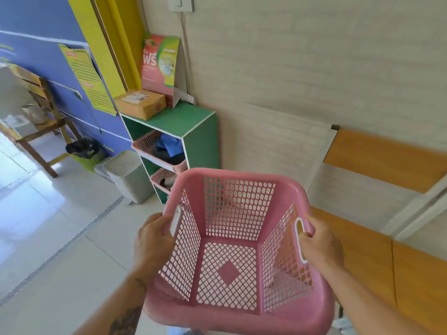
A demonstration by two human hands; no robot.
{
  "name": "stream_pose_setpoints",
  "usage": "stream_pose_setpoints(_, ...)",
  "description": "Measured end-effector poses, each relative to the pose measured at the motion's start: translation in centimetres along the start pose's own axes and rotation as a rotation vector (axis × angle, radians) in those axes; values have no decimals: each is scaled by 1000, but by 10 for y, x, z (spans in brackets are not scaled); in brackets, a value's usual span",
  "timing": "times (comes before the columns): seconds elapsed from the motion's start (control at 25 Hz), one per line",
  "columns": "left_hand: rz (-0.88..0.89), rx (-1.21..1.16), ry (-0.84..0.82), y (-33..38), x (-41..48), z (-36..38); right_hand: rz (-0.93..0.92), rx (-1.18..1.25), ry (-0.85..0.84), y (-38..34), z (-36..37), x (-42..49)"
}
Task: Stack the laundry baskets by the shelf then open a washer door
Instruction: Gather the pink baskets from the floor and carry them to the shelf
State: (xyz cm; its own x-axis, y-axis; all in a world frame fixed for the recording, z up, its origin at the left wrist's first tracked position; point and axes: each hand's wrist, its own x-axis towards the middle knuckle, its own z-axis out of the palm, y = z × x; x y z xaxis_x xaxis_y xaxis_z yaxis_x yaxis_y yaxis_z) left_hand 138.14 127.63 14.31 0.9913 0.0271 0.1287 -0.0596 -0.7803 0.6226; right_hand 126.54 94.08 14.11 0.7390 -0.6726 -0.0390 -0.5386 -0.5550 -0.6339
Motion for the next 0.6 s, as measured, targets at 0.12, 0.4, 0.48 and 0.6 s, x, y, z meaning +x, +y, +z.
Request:
stream_pose_setpoints(0.12, 28, 8, -134, -24, 82, 44, 157, -34, 15, -17, 52, 30)
stream_pose_setpoints(0.4, 46, 101, -391, -58, 202, 152, 411, -71, 30, -13, 152, 106)
stream_pose_setpoints(0.48, 36, 123, -483, -70, 222, 189, 489, -27, 42, -3, 183, 129)
stream_pose_setpoints(0.6, 31, 108, -577, -94, 246, 251, 556, 34, 47, 18, 227, 159)
